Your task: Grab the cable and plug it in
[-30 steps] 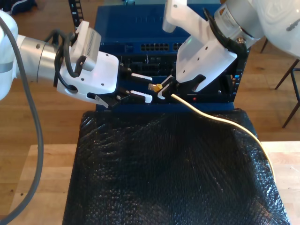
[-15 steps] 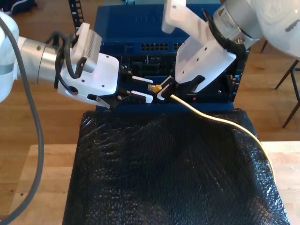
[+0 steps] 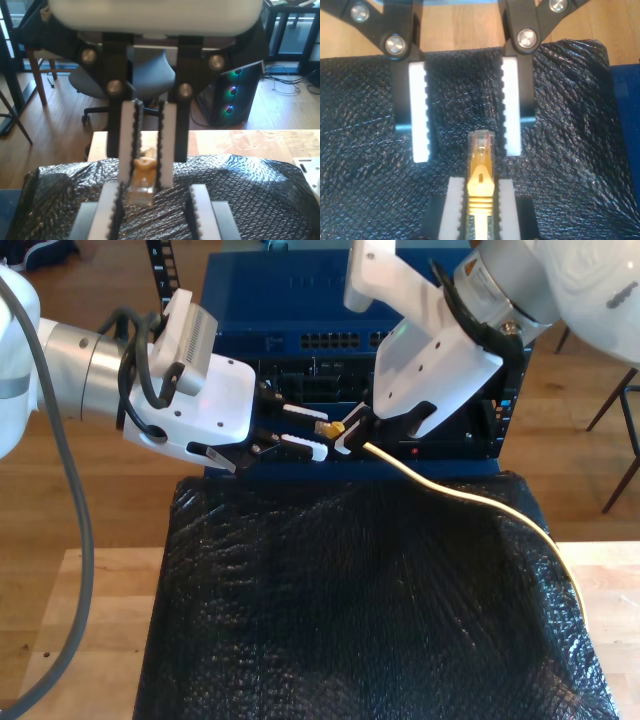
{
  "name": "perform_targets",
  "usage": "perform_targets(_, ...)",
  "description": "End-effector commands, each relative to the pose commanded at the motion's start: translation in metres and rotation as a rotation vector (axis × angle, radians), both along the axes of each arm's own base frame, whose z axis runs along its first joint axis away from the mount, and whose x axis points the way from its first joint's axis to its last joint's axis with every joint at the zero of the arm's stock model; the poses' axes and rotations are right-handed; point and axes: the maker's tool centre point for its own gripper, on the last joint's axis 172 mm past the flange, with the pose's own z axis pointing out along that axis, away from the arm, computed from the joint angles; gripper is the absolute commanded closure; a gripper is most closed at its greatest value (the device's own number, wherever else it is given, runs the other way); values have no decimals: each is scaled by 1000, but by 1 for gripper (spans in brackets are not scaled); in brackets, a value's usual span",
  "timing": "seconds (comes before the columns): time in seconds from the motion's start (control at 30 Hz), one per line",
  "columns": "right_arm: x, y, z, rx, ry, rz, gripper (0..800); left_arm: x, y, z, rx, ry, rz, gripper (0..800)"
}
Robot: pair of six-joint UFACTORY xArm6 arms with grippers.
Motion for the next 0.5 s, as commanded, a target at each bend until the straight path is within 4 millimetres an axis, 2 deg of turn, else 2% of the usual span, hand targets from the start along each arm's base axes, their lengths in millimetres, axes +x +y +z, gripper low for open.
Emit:
perform_targets(0.27,-1,0,-2,-2,4,0,793,0,0,0,-1,1,1,503)
perform_targets(0.5,-1,0,-2,-1,3,1,793,0,-1,0,-2,3,0,556)
